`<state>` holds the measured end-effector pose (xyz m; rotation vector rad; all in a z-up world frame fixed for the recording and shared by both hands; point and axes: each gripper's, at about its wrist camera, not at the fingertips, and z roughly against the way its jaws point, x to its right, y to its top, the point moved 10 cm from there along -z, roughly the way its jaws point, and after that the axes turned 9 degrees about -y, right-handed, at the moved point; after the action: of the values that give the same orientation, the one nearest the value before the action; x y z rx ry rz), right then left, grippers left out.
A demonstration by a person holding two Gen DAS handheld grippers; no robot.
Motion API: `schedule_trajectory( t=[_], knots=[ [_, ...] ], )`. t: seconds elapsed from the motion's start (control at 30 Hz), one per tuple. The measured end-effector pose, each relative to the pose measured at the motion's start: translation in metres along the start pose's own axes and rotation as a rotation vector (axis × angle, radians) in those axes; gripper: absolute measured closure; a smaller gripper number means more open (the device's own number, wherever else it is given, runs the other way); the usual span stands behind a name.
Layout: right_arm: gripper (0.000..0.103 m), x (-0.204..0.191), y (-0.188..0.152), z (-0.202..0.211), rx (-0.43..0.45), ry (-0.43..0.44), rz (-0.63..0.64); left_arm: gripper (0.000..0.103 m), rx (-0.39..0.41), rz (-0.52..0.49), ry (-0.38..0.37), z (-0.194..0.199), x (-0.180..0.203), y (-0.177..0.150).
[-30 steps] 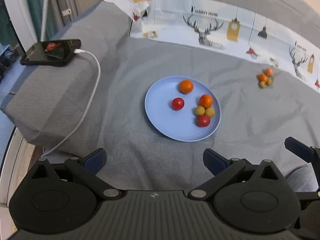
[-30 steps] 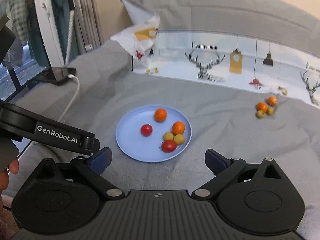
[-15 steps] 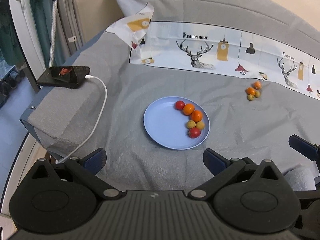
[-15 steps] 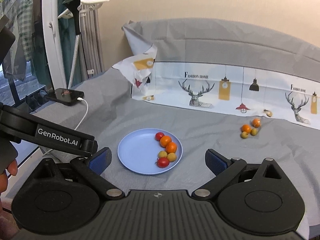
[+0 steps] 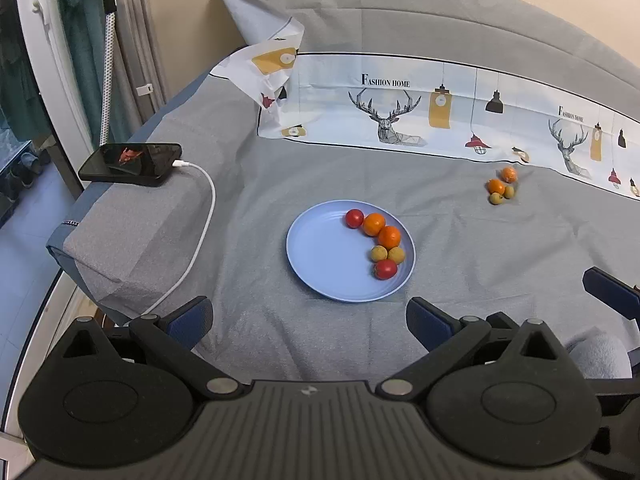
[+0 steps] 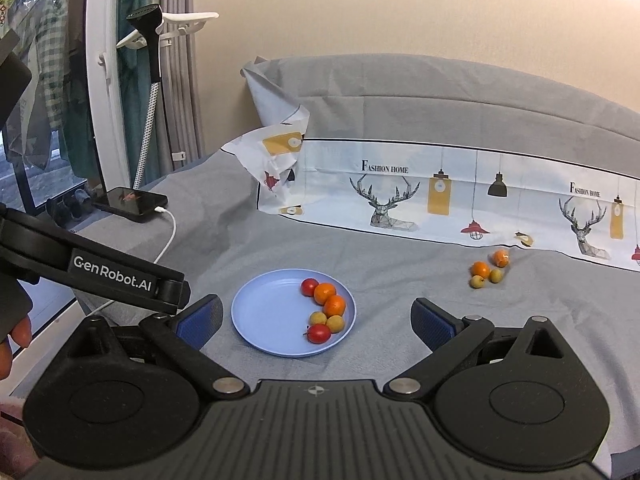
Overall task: Organize fruits
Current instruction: 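Lift both tools away from the plate and move toward the remaining fruit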
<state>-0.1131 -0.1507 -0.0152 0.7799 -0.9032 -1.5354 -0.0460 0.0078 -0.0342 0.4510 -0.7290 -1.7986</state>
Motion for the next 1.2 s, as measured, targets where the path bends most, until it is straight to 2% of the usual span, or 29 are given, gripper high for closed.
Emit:
schedule_trajectory(
  t=[0.43, 0.9, 1.07, 1.2],
  knots=[
    [0.003, 0.000, -0.005, -0.010, -0.041, -0.002, -0.014, 0.000, -0.038, 0.000, -0.002, -0.014, -0.002, -0.003],
    [0.003, 0.007, -0.021, -0.037, -0.119, 0.012, -0.040, 0.000, -0.114, -0.017, 0.010, -0.043, -0.001, -0.007],
    [0.003, 0.016, -0.027, -0.049, -0.148, -0.002, -0.067, 0.000, -0.142, -0.048, 0.012, -0.059, 0.010, -0.003],
    [0.003, 0.038, -0.034, -0.063, -0.169, -0.054, -0.106, 0.000, -0.158, -0.096, -0.007, -0.076, 0.034, 0.007]
  ],
)
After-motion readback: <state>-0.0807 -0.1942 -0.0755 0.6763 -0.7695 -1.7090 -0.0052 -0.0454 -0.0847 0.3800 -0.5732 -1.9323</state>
